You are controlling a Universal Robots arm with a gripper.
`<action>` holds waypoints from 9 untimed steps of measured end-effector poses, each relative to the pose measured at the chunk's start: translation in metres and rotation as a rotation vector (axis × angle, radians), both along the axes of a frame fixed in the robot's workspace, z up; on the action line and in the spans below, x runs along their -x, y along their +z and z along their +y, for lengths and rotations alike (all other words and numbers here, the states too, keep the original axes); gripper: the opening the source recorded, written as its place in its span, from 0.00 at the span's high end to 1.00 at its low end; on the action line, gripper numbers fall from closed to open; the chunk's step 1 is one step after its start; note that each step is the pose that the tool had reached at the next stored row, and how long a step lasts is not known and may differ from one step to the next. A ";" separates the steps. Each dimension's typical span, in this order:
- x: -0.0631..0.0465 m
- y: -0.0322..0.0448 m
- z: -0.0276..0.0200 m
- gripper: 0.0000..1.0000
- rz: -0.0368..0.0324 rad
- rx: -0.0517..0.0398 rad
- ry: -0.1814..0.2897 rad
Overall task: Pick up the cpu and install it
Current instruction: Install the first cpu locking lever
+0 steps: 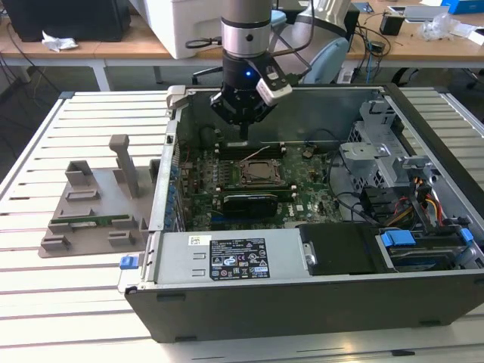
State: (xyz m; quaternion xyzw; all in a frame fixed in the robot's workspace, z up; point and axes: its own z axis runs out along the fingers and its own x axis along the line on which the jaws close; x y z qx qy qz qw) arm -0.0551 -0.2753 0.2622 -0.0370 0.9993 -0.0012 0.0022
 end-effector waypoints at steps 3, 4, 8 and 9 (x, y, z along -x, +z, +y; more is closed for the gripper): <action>-0.006 -0.0001 0.0000 0.89 0.0011 0.0000 0.000; -0.007 -0.0001 -0.0001 0.89 0.0014 0.0001 0.000; -0.008 -0.0002 0.0000 0.89 0.0013 0.0000 0.000; -0.008 -0.0007 -0.0011 0.89 0.0013 0.0000 0.000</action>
